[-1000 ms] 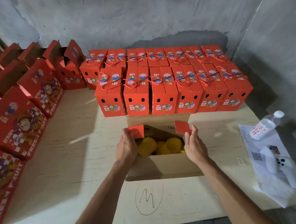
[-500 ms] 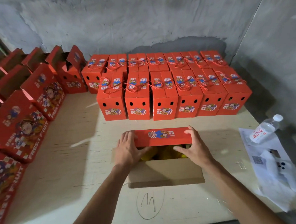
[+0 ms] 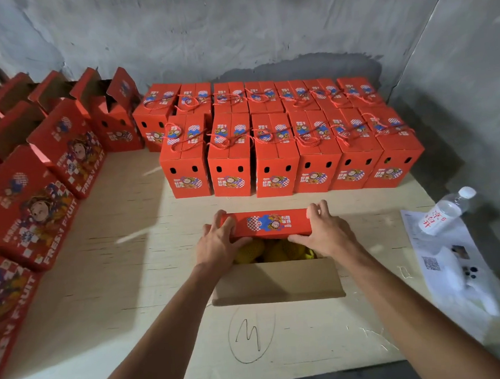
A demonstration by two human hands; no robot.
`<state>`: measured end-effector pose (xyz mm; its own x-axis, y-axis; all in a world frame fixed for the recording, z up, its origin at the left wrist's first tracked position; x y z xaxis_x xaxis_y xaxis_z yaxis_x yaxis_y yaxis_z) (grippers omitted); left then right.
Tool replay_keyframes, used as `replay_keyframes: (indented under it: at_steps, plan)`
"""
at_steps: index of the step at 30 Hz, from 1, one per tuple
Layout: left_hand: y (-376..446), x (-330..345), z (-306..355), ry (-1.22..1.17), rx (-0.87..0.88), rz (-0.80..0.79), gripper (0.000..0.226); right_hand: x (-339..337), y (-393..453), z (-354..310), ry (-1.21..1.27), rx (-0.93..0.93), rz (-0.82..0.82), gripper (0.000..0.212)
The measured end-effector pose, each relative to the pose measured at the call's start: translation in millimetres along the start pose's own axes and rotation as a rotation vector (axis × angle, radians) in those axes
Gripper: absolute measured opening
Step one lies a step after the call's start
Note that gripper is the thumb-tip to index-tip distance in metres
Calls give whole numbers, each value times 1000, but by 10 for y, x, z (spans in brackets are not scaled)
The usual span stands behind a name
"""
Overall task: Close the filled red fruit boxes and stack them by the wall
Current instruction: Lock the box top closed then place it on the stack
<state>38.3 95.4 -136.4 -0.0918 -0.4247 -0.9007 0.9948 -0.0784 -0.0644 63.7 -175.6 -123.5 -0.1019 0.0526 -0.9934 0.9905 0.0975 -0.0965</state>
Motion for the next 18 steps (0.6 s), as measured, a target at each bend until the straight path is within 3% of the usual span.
replay_keyframes:
  at_steps: [5, 7, 9, 11, 14, 18]
  plan:
    - [-9, -4, -10, -13, -8, -5, 54, -599, 133, 208, -194, 66, 33, 68]
    - [-20, -4, -13, -24, -4, 6, 53, -626, 111, 242, 108, 68, 1, 63]
    - [-29, 0, -12, -29, -10, 8, 54, -424, 31, 139, 506, 59, -222, 57]
    - [-32, -2, -12, -9, -17, -5, 57, -253, -74, -34, 467, -43, -265, 47]
    - [-46, -47, 1, 29, -25, -6, 60, -102, -265, -213, 115, -219, 114, 21]
    - [-83, -41, -19, 133, -102, -22, 77, 63, -484, -182, 183, -113, 447, 13]
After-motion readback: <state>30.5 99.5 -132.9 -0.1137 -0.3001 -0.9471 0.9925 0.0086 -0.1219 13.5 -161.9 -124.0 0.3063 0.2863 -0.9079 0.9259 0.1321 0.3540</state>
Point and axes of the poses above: each hand's wrist, its own y-axis towards the middle knuckle, its own x-axis out of the palm, z = x × y, the point moved 8 cm from there along y, towards the middle knuckle, and after that the axes turned 4 degrees about -z, right-handed, at the moved point
